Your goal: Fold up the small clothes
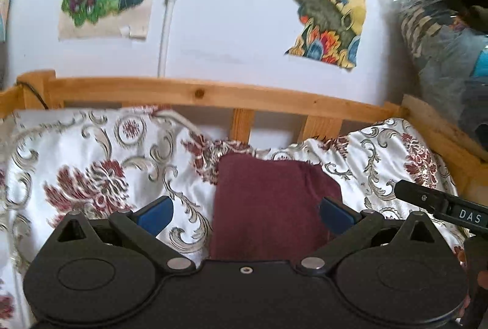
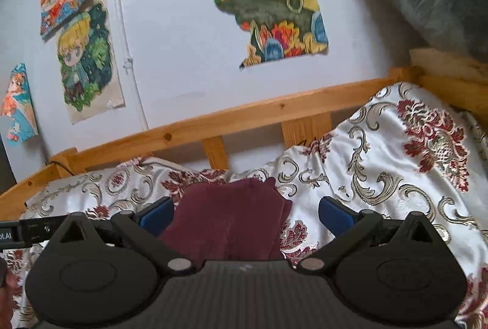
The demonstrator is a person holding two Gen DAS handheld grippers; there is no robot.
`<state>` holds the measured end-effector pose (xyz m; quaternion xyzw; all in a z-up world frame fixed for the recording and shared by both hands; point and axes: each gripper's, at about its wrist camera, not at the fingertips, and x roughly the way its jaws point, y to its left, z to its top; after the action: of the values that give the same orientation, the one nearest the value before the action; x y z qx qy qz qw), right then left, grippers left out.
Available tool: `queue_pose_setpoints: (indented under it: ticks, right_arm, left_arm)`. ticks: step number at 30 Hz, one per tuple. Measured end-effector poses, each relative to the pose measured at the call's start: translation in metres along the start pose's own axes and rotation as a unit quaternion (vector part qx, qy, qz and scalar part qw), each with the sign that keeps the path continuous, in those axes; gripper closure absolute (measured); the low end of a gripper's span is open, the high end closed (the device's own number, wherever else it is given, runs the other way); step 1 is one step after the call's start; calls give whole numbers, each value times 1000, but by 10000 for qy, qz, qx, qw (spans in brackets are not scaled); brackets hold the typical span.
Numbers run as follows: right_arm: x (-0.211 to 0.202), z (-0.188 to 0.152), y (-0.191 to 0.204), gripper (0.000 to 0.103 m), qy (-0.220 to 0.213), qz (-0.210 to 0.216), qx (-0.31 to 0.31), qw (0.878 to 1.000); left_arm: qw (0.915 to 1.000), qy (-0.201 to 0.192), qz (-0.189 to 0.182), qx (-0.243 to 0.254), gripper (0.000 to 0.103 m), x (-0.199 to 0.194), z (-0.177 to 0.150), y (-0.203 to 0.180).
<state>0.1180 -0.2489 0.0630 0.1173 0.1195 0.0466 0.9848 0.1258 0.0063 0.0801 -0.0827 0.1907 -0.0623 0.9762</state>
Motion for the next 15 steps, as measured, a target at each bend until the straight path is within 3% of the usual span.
queue_pose_setpoints:
  ticks: [8,12,15]
  right_arm:
    - [-49,-5,24,0,-408,88,-292,9987]
    - [-73,-13,36,0,-468,127,-345,9982]
    - [-87,-21,47,0,-451,71,-380,9982]
  left_arm:
    - [9993,-112,172,318,1,-49,-5,-10]
    - [9985,216,1,503,1,-75,-24,-10]
    - [9970,411,124,641,1,-88,-34,-6]
